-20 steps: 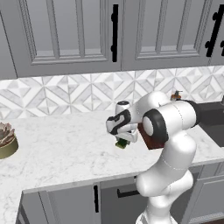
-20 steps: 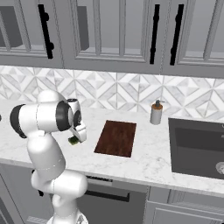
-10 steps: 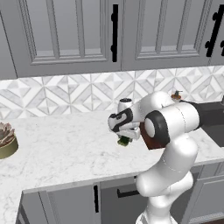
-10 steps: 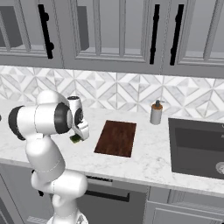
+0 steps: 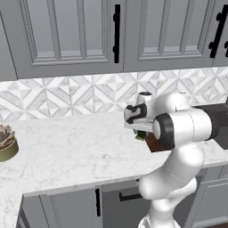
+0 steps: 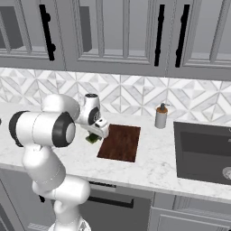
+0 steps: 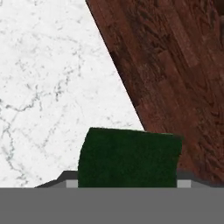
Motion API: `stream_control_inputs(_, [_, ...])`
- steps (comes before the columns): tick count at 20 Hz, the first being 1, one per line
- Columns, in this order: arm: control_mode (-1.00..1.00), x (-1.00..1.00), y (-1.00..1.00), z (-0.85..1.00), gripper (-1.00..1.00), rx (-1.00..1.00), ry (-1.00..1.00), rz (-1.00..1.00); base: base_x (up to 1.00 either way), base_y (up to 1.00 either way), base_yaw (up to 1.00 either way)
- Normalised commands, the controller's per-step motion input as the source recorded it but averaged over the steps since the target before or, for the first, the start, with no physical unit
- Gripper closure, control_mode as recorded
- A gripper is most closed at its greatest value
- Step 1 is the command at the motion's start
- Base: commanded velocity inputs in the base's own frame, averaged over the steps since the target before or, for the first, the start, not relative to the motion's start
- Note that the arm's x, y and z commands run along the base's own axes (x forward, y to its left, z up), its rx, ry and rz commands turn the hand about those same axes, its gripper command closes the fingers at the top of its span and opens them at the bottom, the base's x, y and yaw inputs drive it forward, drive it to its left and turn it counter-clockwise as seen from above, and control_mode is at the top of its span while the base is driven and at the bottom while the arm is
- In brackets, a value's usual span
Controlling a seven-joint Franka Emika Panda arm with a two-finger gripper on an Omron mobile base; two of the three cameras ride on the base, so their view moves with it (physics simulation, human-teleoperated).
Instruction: Pick up the sponge from the counter and clean the cutting board by briefly scrubbing or pressing down on the cutting board. Once finished, release the sponge.
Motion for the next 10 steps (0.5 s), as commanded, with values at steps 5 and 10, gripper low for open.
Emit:
stream_control_inputs(5, [-1.0,0.34,-0.22,0.0,1.0,0.0,0.01,0.33,0.0,0.0,0.0])
stream_control_inputs(10, [-1.0,0.0,-0.18,0.0,1.0,0.0,-0.02,0.06,0.0,0.0,0.0])
